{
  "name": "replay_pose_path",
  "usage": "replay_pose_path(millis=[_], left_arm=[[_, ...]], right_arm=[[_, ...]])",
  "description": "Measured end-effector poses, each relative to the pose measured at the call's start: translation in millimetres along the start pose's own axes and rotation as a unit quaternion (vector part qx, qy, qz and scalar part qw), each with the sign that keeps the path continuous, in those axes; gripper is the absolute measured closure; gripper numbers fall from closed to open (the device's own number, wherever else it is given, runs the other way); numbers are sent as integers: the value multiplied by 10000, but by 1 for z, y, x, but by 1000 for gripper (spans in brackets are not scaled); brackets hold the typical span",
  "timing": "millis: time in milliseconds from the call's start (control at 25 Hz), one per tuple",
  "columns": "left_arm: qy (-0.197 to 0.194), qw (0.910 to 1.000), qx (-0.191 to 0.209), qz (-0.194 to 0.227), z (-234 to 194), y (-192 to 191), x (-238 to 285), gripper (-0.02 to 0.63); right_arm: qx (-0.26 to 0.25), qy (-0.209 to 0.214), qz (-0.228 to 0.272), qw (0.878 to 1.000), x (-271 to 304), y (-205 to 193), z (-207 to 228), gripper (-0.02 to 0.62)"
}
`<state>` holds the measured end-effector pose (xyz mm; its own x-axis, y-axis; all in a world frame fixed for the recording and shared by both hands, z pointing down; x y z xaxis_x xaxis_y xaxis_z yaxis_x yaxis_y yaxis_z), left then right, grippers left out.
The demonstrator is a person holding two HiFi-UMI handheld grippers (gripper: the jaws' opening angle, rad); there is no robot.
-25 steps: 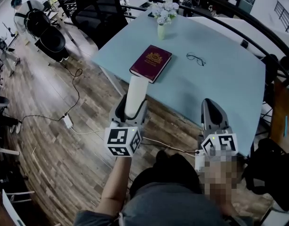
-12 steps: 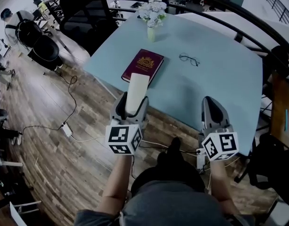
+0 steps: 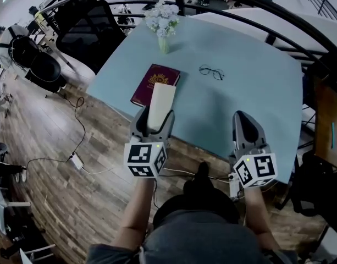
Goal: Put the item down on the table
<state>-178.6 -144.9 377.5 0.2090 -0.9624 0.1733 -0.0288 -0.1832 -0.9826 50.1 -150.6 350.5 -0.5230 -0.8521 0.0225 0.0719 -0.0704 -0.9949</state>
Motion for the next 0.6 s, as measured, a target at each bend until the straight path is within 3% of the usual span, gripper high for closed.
replay_pose_path(millis=[600], left_arm=[[-405,9990,74,-198,31,-7,71,299]], right_arm=[[98,-216,-44,9997,14,-3,41,594]])
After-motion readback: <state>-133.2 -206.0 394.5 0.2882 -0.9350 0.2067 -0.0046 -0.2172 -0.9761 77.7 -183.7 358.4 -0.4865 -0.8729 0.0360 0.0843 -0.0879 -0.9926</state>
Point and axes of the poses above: the fingertips, and each gripper's own axes: x forward along the fingers, z to its right, y out of its top, the point moved 1 cm from there along -x, backward along the fingers
